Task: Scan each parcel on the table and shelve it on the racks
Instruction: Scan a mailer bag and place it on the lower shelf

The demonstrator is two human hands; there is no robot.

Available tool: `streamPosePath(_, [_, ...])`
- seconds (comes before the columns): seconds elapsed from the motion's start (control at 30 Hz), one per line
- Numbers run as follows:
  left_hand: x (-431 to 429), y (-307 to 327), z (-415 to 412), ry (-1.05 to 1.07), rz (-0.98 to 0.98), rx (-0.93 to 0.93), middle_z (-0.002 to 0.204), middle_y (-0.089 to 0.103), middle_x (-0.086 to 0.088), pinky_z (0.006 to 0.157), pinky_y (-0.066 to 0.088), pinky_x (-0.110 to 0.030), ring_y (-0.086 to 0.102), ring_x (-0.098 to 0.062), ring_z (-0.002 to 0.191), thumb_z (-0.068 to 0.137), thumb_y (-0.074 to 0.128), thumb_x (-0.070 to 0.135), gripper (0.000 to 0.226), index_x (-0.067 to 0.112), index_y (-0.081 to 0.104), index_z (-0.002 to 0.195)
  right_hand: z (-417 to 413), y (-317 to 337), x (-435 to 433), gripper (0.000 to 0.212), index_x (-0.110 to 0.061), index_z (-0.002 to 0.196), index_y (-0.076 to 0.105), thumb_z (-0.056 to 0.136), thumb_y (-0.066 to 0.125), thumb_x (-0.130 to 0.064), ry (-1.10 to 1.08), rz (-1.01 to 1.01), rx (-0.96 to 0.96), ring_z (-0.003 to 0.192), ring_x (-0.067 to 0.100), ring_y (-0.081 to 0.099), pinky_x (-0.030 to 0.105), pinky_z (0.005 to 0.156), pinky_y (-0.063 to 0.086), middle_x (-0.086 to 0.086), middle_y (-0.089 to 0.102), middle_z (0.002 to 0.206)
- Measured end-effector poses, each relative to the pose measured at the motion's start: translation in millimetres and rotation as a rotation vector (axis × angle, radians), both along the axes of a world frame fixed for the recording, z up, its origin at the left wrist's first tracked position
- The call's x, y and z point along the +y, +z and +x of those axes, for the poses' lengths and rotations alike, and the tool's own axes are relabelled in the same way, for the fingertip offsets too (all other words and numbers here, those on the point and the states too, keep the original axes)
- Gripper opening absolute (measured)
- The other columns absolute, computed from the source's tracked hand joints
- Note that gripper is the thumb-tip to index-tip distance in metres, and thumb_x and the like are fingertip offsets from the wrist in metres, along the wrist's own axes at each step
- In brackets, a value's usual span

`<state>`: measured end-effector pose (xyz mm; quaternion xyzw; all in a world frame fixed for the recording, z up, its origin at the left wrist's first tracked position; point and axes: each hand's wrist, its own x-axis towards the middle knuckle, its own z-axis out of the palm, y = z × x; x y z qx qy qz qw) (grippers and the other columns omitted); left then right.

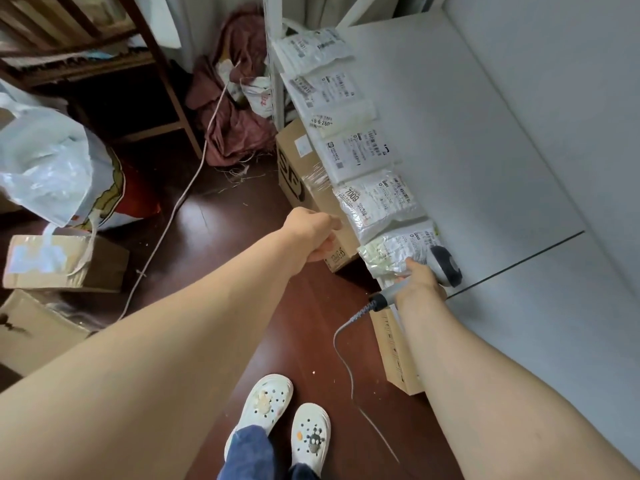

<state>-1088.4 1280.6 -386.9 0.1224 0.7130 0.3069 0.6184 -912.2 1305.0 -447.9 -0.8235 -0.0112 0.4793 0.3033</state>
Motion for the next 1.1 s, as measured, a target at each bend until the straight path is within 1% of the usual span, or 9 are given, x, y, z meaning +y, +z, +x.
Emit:
streamPosePath(0.1, [-9.5, 15.9, 4.1, -0.006, -0.002, 0.002, 0.082, 0.051, -0.009, 0.056, 0.042, -0.023, 0.05, -0.02, 0.073, 0.093, 0.059, 0.009, 0.015, 0.011, 0.055, 0.078, 9.2, 14.6, -13.5, 0.028, -0.004, 0.079, 0.047, 0.08, 0.074, -0.012, 0.035, -0.009, 0.017, 0.088, 0.026, 0.057, 0.039, 0.074, 0.049, 0.01, 0.062, 0.097])
streamPosePath(0.2, [-22.0, 41.6, 13.2, -0.005, 0.005, -0.001, 0.08, 0.051, -0.009, 0.056, 0.04, -0.025, 0.049, -0.02, 0.07, 0.092, 0.06, 0.009, 0.012, 0.01, 0.055, 0.08, 19.3, 40.3, -32.1, 0.015, 0.002, 0.085, 0.058, 0.081, 0.07, -0.005, 0.077, 0.0, 0.059, 0.091, 0.022, 0.062, 0.037, 0.085, 0.051, 0.014, 0.07, 0.11])
streamPosePath(0.37, [-52.7, 103.9, 36.0, -0.02, 0.024, 0.0, 0.074, 0.048, -0.007, 0.052, 0.037, -0.024, 0.045, -0.017, 0.062, 0.091, 0.06, 0.008, 0.006, 0.007, 0.057, 0.086, 35.5, 108.2, -70.1, 0.014, -0.004, 0.077, 0.058, 0.082, 0.071, -0.003, 0.199, 0.002, 0.042, 0.081, 0.02, 0.061, 0.028, 0.053, 0.042, 0.01, 0.067, 0.095])
streamPosePath(0.43, [-66.9, 132.3, 47.5, -0.035, 0.037, 0.013, 0.075, 0.052, -0.007, 0.055, 0.042, -0.024, 0.05, -0.019, 0.065, 0.091, 0.061, 0.01, 0.007, 0.006, 0.058, 0.096, 42.9, 133.3, -84.4, 0.016, -0.001, 0.074, 0.058, 0.078, 0.073, 0.002, 0.269, 0.005, 0.03, 0.083, 0.022, 0.064, 0.035, 0.074, 0.054, 0.016, 0.069, 0.099])
streamPosePath(0.5, [-80.6, 155.4, 58.8, -0.075, 0.049, 0.031, 0.081, 0.059, -0.007, 0.062, 0.049, -0.026, 0.057, -0.02, 0.072, 0.09, 0.063, 0.013, 0.018, 0.005, 0.061, 0.105, 52.5, 158.9, -99.4, 0.017, 0.002, 0.081, 0.06, 0.075, 0.075, 0.003, 0.351, -0.009, 0.011, 0.086, 0.023, 0.064, 0.037, 0.089, 0.053, 0.016, 0.069, 0.096])
streamPosePath(0.67, [-109.8, 210.0, 85.9, -0.194, 0.108, 0.053, 0.092, 0.063, -0.007, 0.083, 0.056, -0.036, 0.061, -0.018, 0.076, 0.09, 0.063, 0.014, 0.028, 0.003, 0.06, 0.116, 75.9, 225.2, -149.3, 0.022, -0.005, 0.079, 0.058, 0.075, 0.076, 0.007, 0.433, 0.032, 0.006, 0.08, 0.019, 0.062, 0.029, 0.079, 0.046, 0.009, 0.066, 0.081])
streamPosePath(0.8, [-140.1, 246.4, 108.2, -0.37, 0.177, 0.062, 0.082, 0.061, -0.005, 0.066, 0.05, -0.028, 0.059, -0.015, 0.069, 0.091, 0.059, 0.011, 0.015, 0.005, 0.062, 0.104, 93.7, 269.3, -208.7, 0.03, -0.01, 0.073, 0.051, 0.075, 0.076, 0.007, 0.357, 0.137, -0.052, 0.08, 0.021, 0.062, 0.024, 0.063, 0.046, 0.007, 0.063, 0.075])
streamPosePath(1.0, [-197.0, 280.9, 147.7, -0.674, 0.24, 0.024, 0.087, 0.063, -0.008, 0.07, 0.051, -0.028, 0.06, -0.018, 0.072, 0.09, 0.061, 0.011, 0.011, 0.004, 0.064, 0.099, 122.2, 301.6, -309.6, 0.026, -0.011, 0.074, 0.054, 0.075, 0.076, 0.003, 0.122, 0.192, -0.098, 0.06, 0.013, 0.056, 0.024, 0.058, 0.045, 0.004, 0.059, 0.067])
streamPosePath(1.1, [-230.5, 296.7, 183.8, -0.822, 0.265, 0.026, 0.087, 0.063, -0.009, 0.082, 0.052, -0.034, 0.061, -0.021, 0.08, 0.09, 0.062, 0.011, 0.005, 0.006, 0.062, 0.088, 141.8, 312.3, -365.3, 0.024, -0.01, 0.074, 0.056, 0.074, 0.077, 0.003, -0.009, 0.227, -0.103, 0.059, 0.014, 0.055, 0.03, 0.069, 0.051, 0.005, 0.059, 0.066])
